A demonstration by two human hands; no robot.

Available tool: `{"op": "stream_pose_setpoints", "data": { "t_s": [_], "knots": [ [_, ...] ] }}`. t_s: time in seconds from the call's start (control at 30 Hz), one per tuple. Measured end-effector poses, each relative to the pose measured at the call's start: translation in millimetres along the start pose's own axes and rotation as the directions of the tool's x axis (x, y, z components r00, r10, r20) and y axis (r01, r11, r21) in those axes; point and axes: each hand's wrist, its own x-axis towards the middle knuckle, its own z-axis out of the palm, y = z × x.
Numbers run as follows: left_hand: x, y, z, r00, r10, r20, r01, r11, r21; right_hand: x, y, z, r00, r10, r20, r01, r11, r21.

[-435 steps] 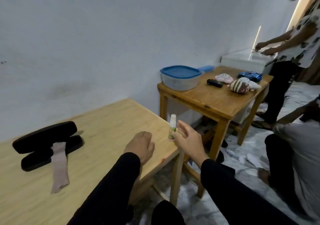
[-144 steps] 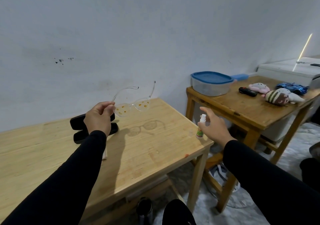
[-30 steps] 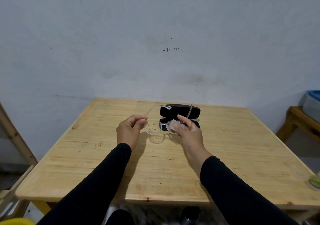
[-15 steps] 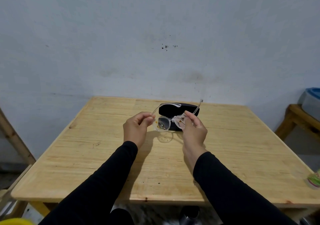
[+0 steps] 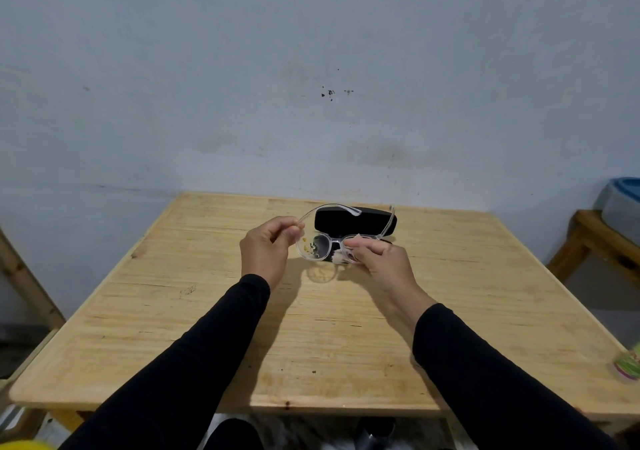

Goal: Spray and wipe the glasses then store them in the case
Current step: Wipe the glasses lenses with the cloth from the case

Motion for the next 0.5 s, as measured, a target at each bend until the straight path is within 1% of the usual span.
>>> {"op": "stream_pose_setpoints", "data": {
  "t_s": [0.07, 0.13, 0.23, 0.3, 0.37, 0.5],
  "knots": [
    [2.3, 0.2, -0.9, 1.000, 0.002, -0.003, -0.002, 1.000, 0.002, -2.0, -4.0, -4.1, 0.997, -0.013, 0.077, 0.012, 1.000, 0.004],
    [5.2, -0.1, -2.5, 1.000, 0.004, -0.001, -0.004, 1.000, -0.006, -4.3, -8.2, -7.6, 0.988, -0.053, 0.144, 0.058, 0.998, -0.031],
    [8.2, -0.8, -5.5, 1.000, 0.019, -0.017, -0.018, 1.000, 0.015, -4.2, -9.1, -9.2, 0.979, -0.075, 0.191, 0.089, 0.994, -0.066],
    [8.7, -1.4, -7.7, 0.999, 0.027, -0.045, -0.025, 0.999, 0.044, -3.4, -10.0, -8.5, 0.983, -0.085, 0.166, 0.102, 0.990, -0.097],
    [8.6, -2.1, -9.9, 0.998, 0.023, -0.064, -0.020, 0.999, 0.044, -3.5, -10.0, -7.3, 0.989, -0.101, 0.106, 0.113, 0.986, -0.120],
    [6.8, -2.2, -12.0, 0.997, 0.025, -0.070, -0.021, 0.998, 0.054, 0.2, -2.1, -4.4, 0.987, -0.120, -0.111, 0.113, 0.991, -0.070]
  ]
}}
